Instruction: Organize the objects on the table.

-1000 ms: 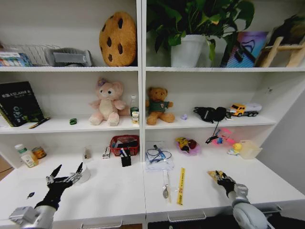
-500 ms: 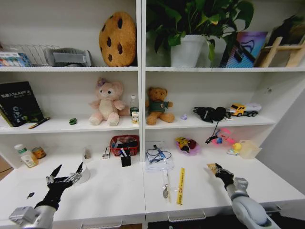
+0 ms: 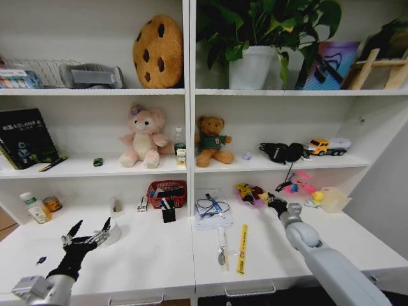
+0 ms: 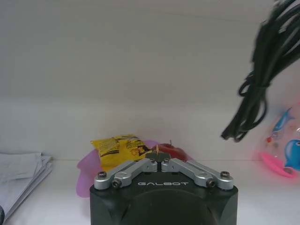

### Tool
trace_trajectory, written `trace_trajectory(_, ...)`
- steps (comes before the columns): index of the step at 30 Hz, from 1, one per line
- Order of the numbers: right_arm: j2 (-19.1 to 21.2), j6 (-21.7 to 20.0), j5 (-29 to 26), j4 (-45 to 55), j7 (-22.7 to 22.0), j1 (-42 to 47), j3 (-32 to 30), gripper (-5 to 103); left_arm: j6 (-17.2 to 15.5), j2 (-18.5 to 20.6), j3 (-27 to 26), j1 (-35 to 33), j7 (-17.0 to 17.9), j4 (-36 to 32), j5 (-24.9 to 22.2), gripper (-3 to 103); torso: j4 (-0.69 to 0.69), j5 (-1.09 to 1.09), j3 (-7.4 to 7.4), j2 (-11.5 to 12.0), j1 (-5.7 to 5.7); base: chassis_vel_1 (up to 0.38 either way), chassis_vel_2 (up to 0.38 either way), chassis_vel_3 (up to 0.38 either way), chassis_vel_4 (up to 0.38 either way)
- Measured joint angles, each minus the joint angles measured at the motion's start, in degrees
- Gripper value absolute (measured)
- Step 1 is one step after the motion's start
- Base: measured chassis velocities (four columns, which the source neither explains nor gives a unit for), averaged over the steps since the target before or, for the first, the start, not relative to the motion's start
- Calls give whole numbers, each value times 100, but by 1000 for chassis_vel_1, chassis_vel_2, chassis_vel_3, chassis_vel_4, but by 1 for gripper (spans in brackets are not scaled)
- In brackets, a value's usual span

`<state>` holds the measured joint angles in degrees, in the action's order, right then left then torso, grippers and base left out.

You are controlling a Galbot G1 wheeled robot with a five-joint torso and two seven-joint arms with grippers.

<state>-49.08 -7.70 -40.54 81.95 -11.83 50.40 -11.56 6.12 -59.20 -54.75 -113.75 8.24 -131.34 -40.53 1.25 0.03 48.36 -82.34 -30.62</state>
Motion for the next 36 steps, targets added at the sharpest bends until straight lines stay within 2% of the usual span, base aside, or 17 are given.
trace_trajectory(5,-238,59,42,-619,16,-763,508,0,0,0,0,0,0,0,0,100,-2,-2,0,0,0,0,0,0,0)
trace_trajectory(13,-336,111,44,-951,-31,-1160,679,0,0,0,0,0,0,0,0,100,0,-4,-1,0,0,0,0,0,0)
trace_trajectory(15,-327,120,63,-924,-52,-1117,667,11,0,0,0,0,0,0,0,100,1,-3,-1,0,1,0,0,0,0)
trace_trajectory(16,-327,120,63,-924,-52,-1117,667,11,0,0,0,0,0,0,0,100,1,-3,-1,0,1,0,0,0,0)
trace_trajectory(18,-320,132,69,-856,-69,-1024,606,21,0,0,0,0,0,0,0,100,-1,-3,-1,-1,1,0,0,0,0)
trace_trajectory(19,-320,132,69,-856,-69,-1024,606,21,0,0,0,0,0,0,0,100,-1,-3,-1,-1,1,0,0,0,0)
trace_trajectory(21,-302,154,57,-719,-68,-883,525,32,0,0,0,0,0,0,0,100,-1,-1,-1,0,1,0,0,0,0)
trace_trajectory(22,-302,154,57,-719,-68,-883,525,32,0,0,0,0,0,0,0,100,-1,-1,-1,0,1,0,0,0,0)
trace_trajectory(23,-287,162,50,-632,-64,-809,474,37,0,0,0,0,0,0,0,100,-2,-1,-1,0,1,0,0,0,0)
trace_trajectory(25,-188,185,31,-162,-19,-355,208,49,0,0,0,0,0,0,0,100,-2,-2,-1,-1,1,0,0,0,0)
trace_trajectory(26,-188,185,31,-162,-19,-355,208,49,0,0,0,0,0,0,0,100,-2,-2,-1,-1,1,0,0,0,0)
trace_trajectory(28,-84,191,18,364,-1,154,-152,60,0,0,0,0,0,0,0,100,-1,-1,-1,-1,1,0,0,0,0)
trace_trajectory(29,-84,191,18,364,-1,154,-152,60,0,0,0,0,0,0,0,100,-1,-1,-1,-1,1,0,0,0,0)
trace_trajectory(31,76,236,4,1141,37,875,-649,71,0,0,0,0,0,0,0,100,0,-2,-2,-1,2,0,0,0,0)
trace_trajectory(32,76,236,4,1141,37,875,-649,71,0,0,0,0,0,0,0,100,0,-2,-2,-1,2,0,0,0,0)
trace_trajectory(34,181,368,69,1680,64,1456,-1039,81,0,0,0,0,0,0,0,100,-1,-5,-2,-2,2,0,0,0,0)
trace_trajectory(36,205,425,118,1872,77,1717,-1208,87,0,0,0,0,0,0,0,100,-2,-4,-2,-2,3,0,0,0,0)
